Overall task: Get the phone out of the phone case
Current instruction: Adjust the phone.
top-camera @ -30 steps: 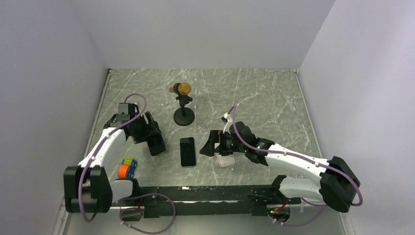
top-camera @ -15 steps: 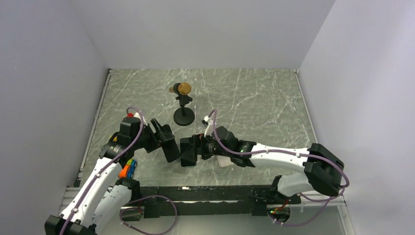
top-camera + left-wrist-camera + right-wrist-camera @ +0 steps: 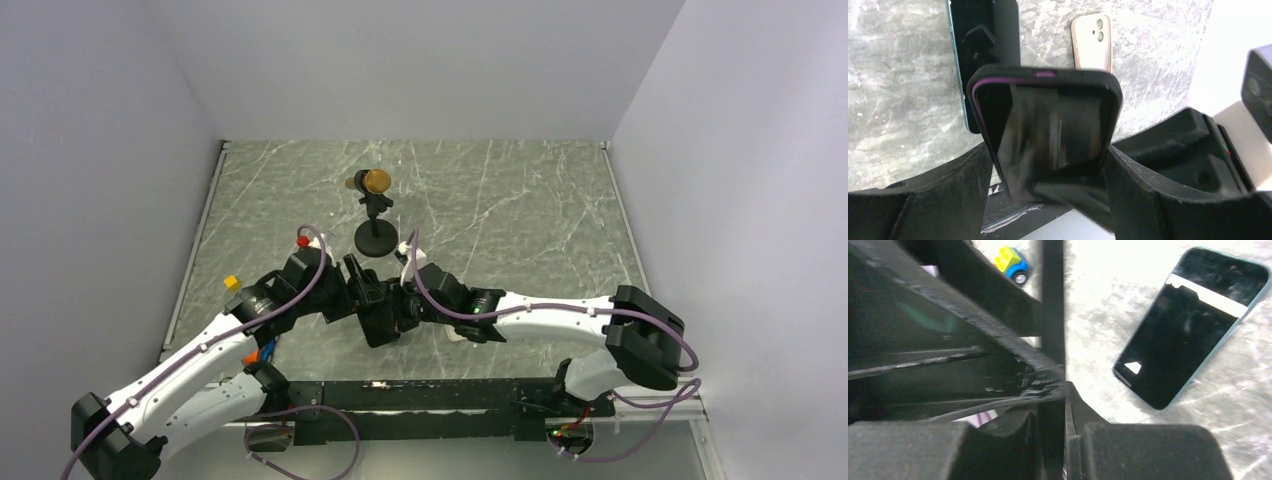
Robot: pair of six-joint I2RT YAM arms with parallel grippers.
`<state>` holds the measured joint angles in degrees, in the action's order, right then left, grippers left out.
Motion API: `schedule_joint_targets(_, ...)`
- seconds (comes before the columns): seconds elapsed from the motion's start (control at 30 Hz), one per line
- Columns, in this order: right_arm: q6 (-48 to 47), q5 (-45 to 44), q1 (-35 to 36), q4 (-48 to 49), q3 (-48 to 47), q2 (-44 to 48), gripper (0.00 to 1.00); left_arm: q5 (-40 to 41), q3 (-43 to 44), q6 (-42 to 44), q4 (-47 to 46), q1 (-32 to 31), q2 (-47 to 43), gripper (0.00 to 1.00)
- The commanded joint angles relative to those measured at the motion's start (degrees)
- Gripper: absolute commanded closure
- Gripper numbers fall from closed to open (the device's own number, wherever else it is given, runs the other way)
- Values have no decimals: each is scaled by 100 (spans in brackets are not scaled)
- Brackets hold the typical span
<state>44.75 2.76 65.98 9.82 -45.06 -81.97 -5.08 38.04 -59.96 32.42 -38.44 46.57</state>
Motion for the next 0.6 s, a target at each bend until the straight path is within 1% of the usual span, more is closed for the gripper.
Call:
schedule_joint_targets(0.0,108,-207,28,223,133,206,100,472,476,-302,-346,-316,67,100)
schedule_joint_targets(0.03,144,-191,25,334,270,306,100,443,494,-255,-394,-319,90,100)
schedule_joint_targets(0.07,133,-139,17,505,410,431,100,419,519,-151,-454,-326,105,90)
schedule_joint_targets(0.1,79,-58,-6,602,519,552,100,371,559,-32,-480,-317,107,69)
schedule_joint_targets(0.13,23,19,-13,642,618,697,100,288,581,110,-565,-326,84,43)
schedule_joint_targets(0.2,-100,116,-46,640,813,1087,100,73,531,528,-920,-320,-78,4)
schedule_joint_targets(0.23,-138,164,-68,673,953,1329,100,3,476,737,-1090,-317,-214,1)
schedule_joint_targets(0.27,-149,259,-117,752,1094,1574,100,-16,394,873,-1254,-314,-363,1)
schedule_joint_targets(0.37,-183,667,-325,964,1517,2392,100,-153,161,1276,-1724,-313,-817,1)
schedule_joint_targets(0.43,-238,1061,-488,1019,1636,2862,100,-451,5,1496,-2141,-307,-1030,2)
schedule_joint_targets(0.57,-246,1596,-715,1023,1754,3622,100,-1213,-170,1574,-2915,-290,-1034,21)
